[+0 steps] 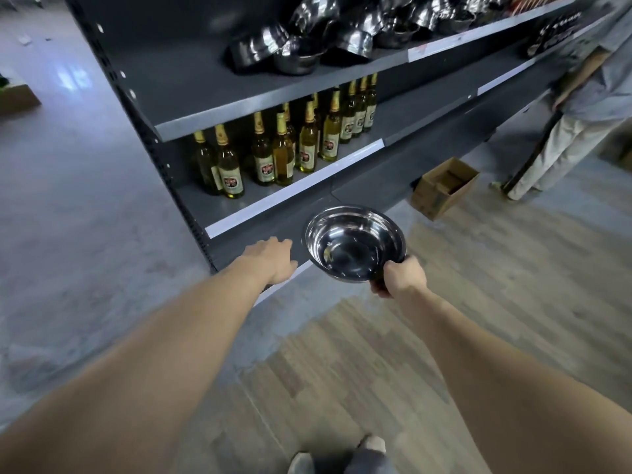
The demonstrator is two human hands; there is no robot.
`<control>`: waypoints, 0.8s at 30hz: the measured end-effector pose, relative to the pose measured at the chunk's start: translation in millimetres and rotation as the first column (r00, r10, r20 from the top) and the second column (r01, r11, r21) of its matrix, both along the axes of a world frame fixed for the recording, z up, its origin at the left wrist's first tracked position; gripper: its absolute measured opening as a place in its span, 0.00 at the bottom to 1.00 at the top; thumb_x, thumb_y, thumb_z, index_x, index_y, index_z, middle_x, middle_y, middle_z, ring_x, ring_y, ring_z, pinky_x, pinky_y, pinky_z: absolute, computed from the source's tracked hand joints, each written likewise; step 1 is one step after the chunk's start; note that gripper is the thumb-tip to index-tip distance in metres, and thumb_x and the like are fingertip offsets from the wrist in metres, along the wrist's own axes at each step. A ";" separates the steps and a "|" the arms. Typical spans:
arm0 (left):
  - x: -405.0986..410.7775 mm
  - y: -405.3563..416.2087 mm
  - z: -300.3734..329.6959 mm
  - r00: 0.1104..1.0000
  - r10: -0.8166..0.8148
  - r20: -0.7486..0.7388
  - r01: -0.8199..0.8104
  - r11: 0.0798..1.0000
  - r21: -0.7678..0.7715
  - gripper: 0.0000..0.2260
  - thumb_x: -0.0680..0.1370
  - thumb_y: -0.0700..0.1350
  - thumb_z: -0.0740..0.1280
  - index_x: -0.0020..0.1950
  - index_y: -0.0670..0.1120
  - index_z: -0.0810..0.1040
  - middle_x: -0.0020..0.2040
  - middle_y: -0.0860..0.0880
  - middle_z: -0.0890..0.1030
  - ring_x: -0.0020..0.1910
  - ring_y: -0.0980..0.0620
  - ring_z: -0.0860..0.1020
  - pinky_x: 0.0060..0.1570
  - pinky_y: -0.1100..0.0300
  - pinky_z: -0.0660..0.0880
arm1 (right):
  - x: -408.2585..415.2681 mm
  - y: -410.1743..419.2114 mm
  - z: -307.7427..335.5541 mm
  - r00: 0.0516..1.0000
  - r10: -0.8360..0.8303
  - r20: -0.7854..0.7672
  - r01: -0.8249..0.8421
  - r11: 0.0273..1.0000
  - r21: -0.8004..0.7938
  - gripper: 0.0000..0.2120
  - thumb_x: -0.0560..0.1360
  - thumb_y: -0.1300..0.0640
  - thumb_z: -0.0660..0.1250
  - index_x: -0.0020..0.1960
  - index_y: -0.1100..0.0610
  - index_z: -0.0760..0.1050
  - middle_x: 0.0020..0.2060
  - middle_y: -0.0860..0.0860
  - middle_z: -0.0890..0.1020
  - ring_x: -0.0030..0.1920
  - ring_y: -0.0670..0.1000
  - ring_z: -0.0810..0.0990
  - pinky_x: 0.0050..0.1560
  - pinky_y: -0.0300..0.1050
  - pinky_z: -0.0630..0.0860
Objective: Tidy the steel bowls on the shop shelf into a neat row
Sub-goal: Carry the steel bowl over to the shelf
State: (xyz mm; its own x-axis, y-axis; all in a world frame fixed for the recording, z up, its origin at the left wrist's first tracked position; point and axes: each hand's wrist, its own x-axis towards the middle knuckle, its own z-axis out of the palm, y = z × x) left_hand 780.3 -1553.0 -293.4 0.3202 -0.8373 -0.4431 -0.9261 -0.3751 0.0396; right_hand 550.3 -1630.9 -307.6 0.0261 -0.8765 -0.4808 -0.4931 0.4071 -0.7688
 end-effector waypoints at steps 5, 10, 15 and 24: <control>13.7 -66.6 -1.7 1.000 0.031 0.000 -0.031 0.999 0.017 0.28 0.81 0.58 0.56 0.79 0.49 0.58 0.76 0.43 0.64 0.72 0.40 0.67 0.66 0.45 0.69 | 16.7 -76.0 -3.9 0.999 0.033 0.011 -0.033 0.999 -0.011 0.20 0.71 0.66 0.53 0.60 0.65 0.73 0.30 0.58 0.84 0.22 0.51 0.81 0.23 0.39 0.76; 25.8 -137.5 -1.3 0.994 0.099 0.037 -0.099 0.995 0.013 0.28 0.81 0.57 0.57 0.79 0.50 0.58 0.76 0.43 0.64 0.71 0.40 0.68 0.65 0.45 0.69 | 35.1 -164.1 -10.7 0.996 0.073 0.048 -0.072 0.997 -0.028 0.19 0.72 0.66 0.54 0.60 0.65 0.73 0.32 0.60 0.84 0.21 0.51 0.81 0.22 0.39 0.76; 32.4 -201.3 9.4 0.979 0.199 0.049 -0.196 0.979 -0.046 0.27 0.81 0.58 0.57 0.77 0.49 0.60 0.74 0.43 0.66 0.70 0.40 0.69 0.64 0.46 0.70 | 59.0 -254.7 10.9 0.979 0.165 0.117 -0.158 0.985 -0.065 0.19 0.71 0.64 0.57 0.60 0.65 0.74 0.43 0.65 0.83 0.25 0.56 0.81 0.25 0.43 0.78; 76.1 -260.9 79.4 0.918 0.375 0.126 -0.331 0.903 -0.272 0.22 0.80 0.58 0.58 0.70 0.48 0.69 0.68 0.43 0.72 0.65 0.41 0.72 0.58 0.47 0.74 | 120.2 -358.1 88.6 0.879 0.380 0.288 -0.340 0.923 -0.180 0.12 0.77 0.65 0.60 0.61 0.60 0.69 0.24 0.57 0.80 0.19 0.50 0.77 0.20 0.37 0.72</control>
State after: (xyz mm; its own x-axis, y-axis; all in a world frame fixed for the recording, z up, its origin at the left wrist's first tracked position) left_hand 856.5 -1813.8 -214.0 0.6671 -0.7288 -0.1543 -0.7350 -0.6777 0.0228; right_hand 670.5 -1988.9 -218.9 0.4820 -0.8280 -0.2866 -0.3149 0.1416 -0.9385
